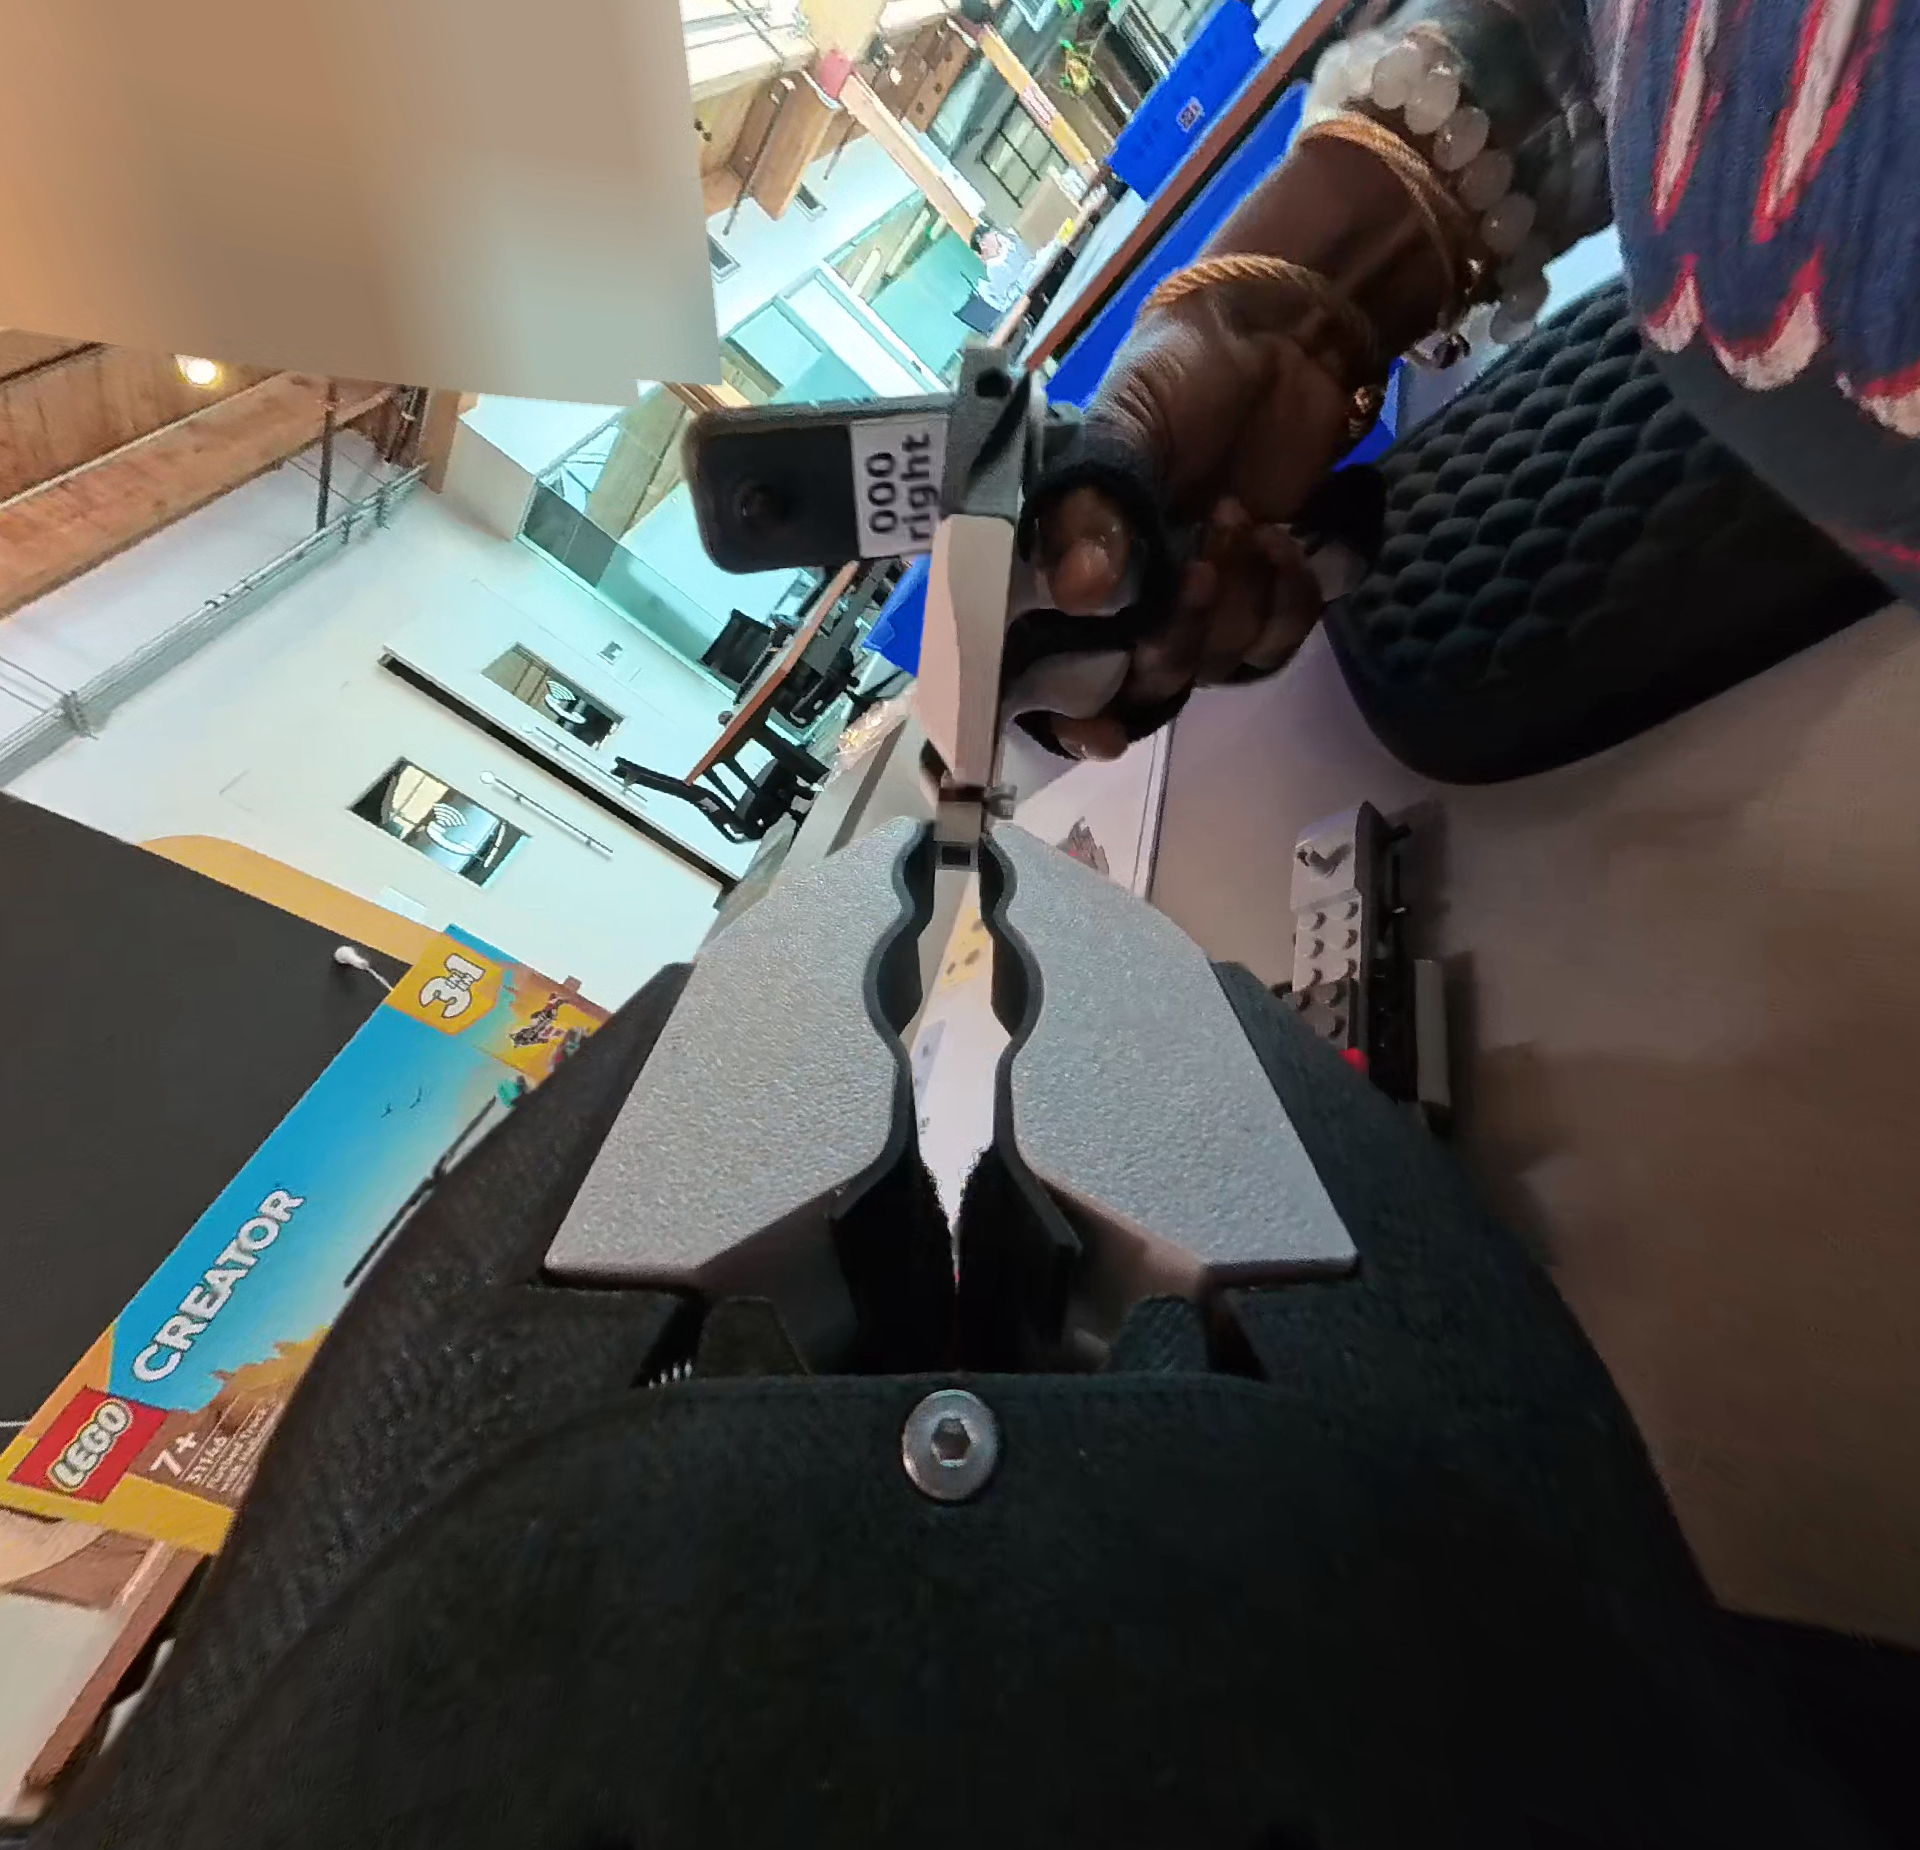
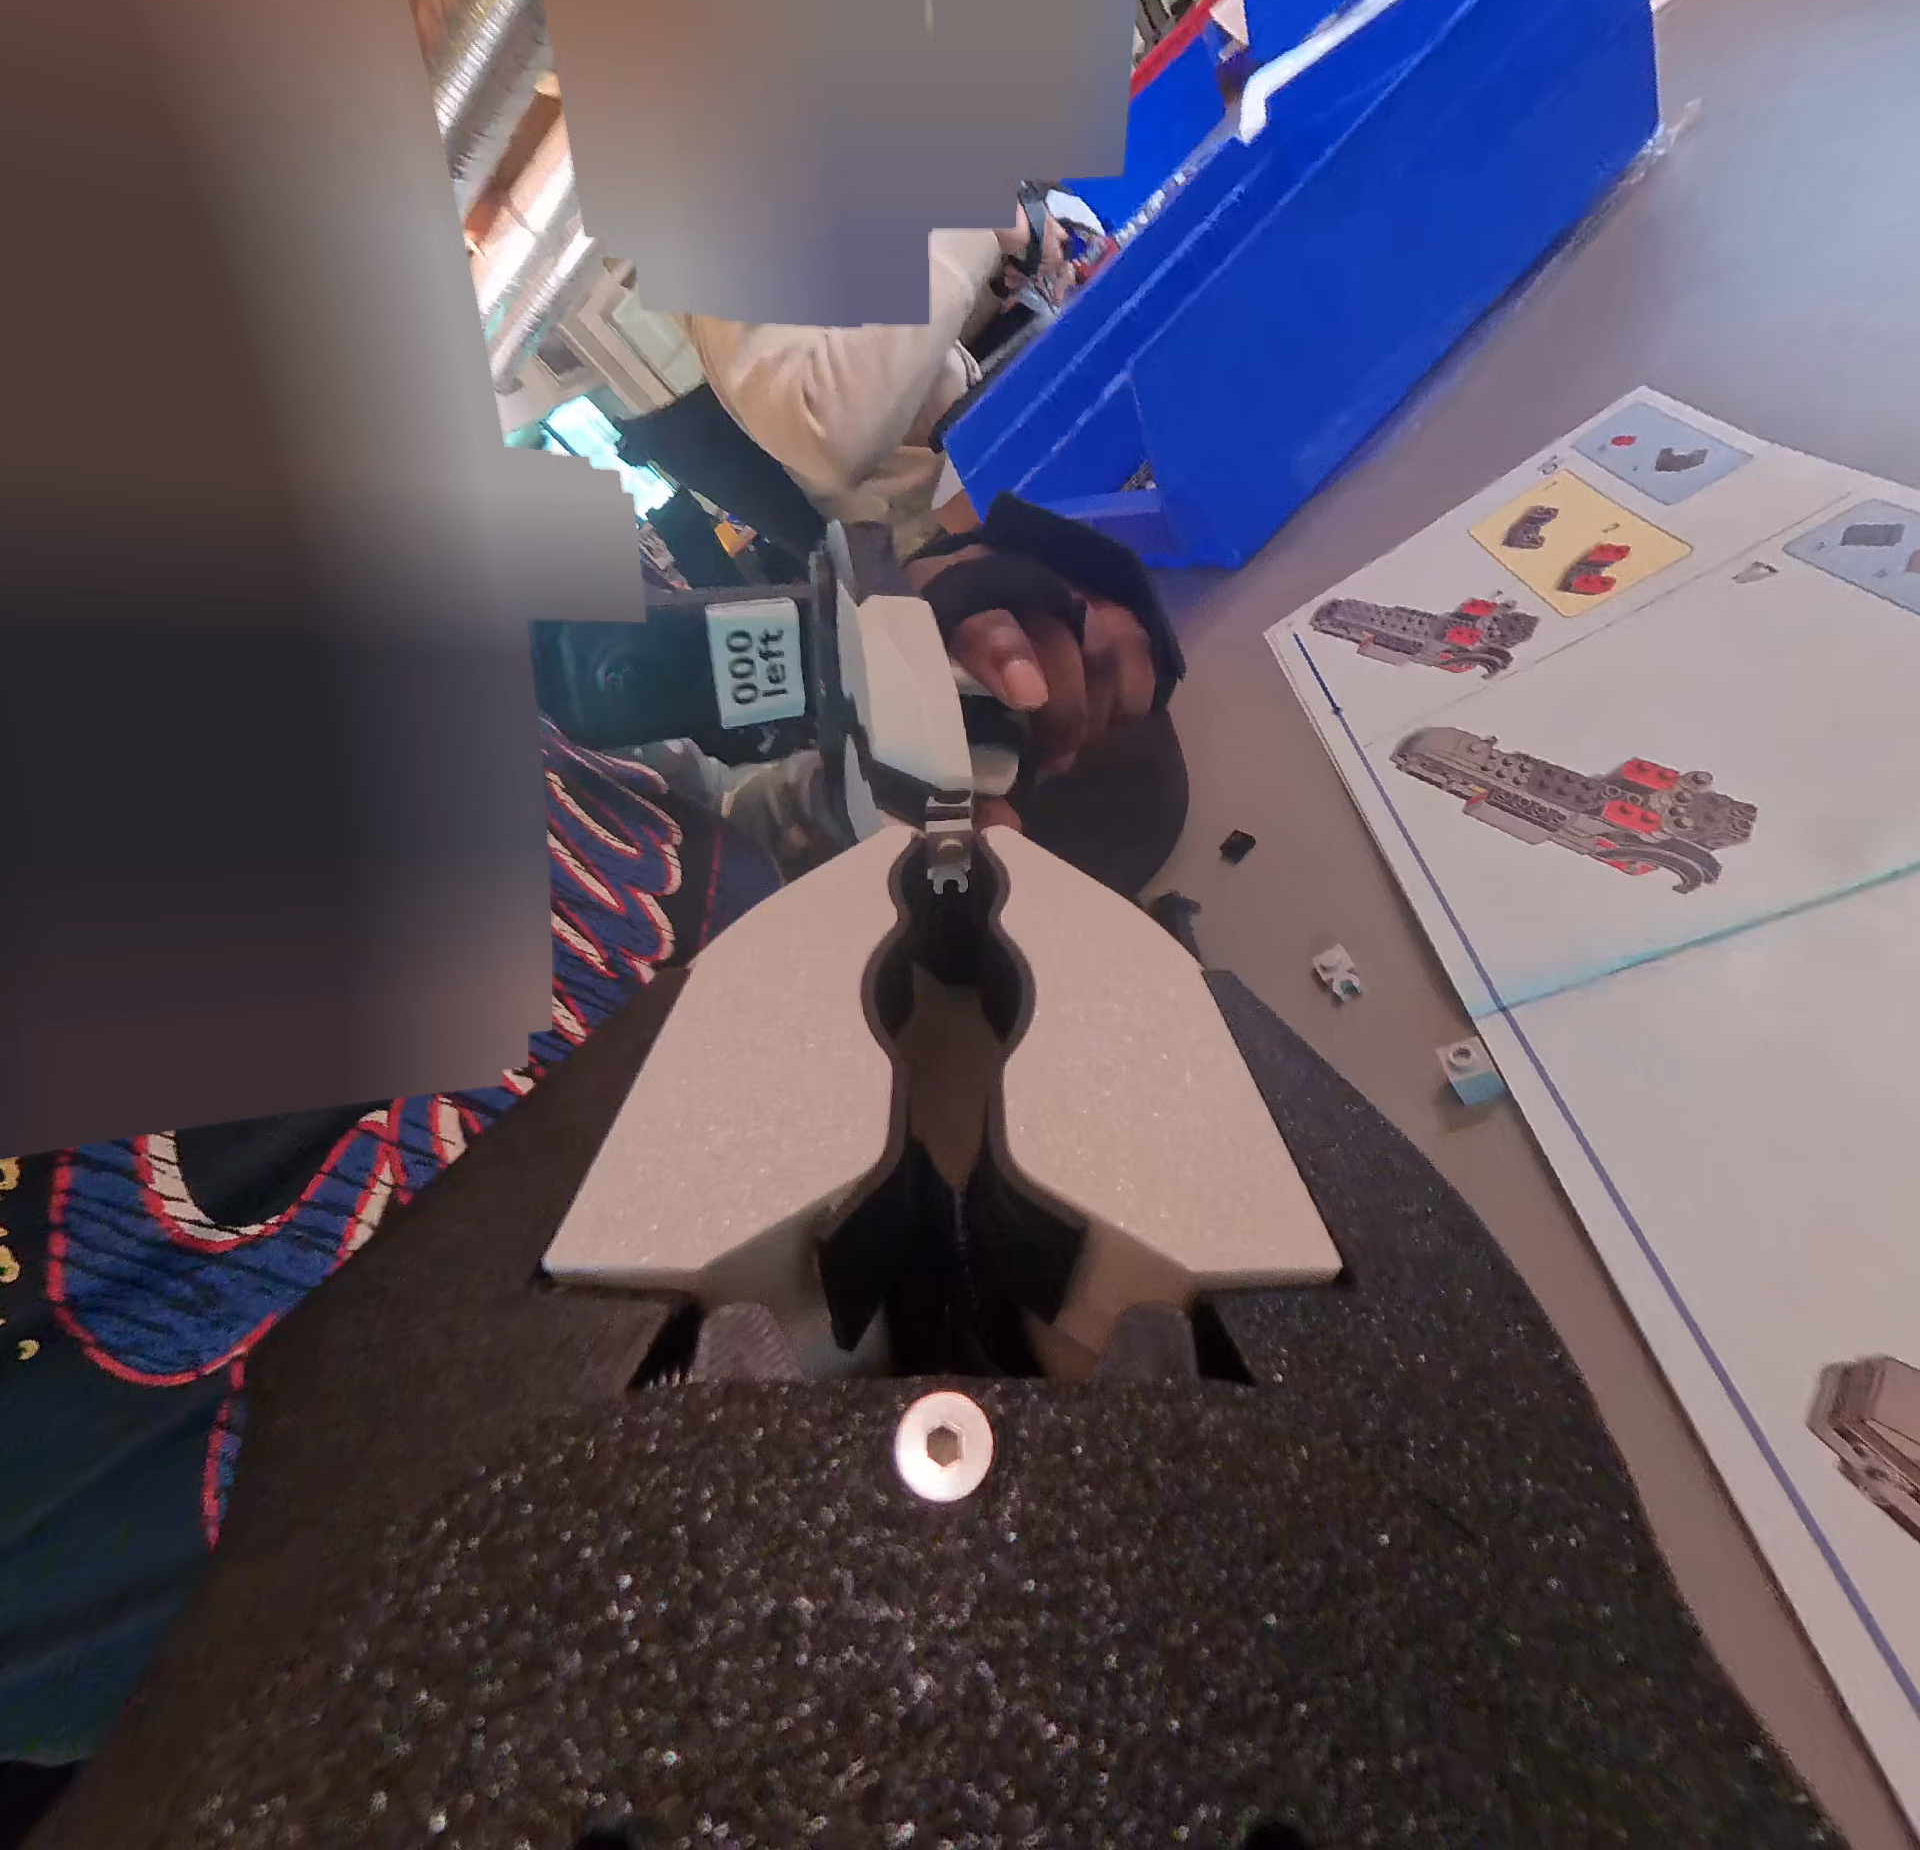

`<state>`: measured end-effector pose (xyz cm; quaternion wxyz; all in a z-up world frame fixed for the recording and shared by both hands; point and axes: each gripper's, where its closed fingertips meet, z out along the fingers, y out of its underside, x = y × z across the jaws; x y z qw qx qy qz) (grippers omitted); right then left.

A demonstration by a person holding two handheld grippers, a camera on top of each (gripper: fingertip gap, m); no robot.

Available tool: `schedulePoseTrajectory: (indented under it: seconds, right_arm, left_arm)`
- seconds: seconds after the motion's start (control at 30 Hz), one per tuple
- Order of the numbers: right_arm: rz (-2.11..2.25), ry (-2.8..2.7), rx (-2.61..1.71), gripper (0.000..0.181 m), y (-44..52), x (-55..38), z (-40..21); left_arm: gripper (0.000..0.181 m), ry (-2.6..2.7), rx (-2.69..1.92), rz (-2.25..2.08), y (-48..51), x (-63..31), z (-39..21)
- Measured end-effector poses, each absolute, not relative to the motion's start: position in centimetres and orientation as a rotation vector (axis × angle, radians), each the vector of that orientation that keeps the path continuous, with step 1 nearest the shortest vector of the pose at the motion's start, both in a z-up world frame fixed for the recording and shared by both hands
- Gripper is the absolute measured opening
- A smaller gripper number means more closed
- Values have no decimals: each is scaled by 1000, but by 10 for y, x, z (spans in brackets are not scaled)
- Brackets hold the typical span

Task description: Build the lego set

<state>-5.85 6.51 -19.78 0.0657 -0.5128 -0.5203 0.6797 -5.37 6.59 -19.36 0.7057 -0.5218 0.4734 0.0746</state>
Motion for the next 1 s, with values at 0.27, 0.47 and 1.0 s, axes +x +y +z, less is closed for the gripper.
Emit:
schedulePoseTrajectory:
  seconds: [0.27, 0.47, 1.0]
  right_arm:
    - [1725, -1663, -1733, 8, 78, -58, -227]
    - [1946, -1631, -1651, 8, 69, -54, -216]
    - [2386, -1570, -1468, 8, 46, -46, -189]
  left_arm:
    - [8, 1191, -1286, 344, 79, -55, -222]
    - [8, 1117, -1234, 171, 71, -48, -210]
    - [7, 996, -1078, -179, 50, -38, -180]
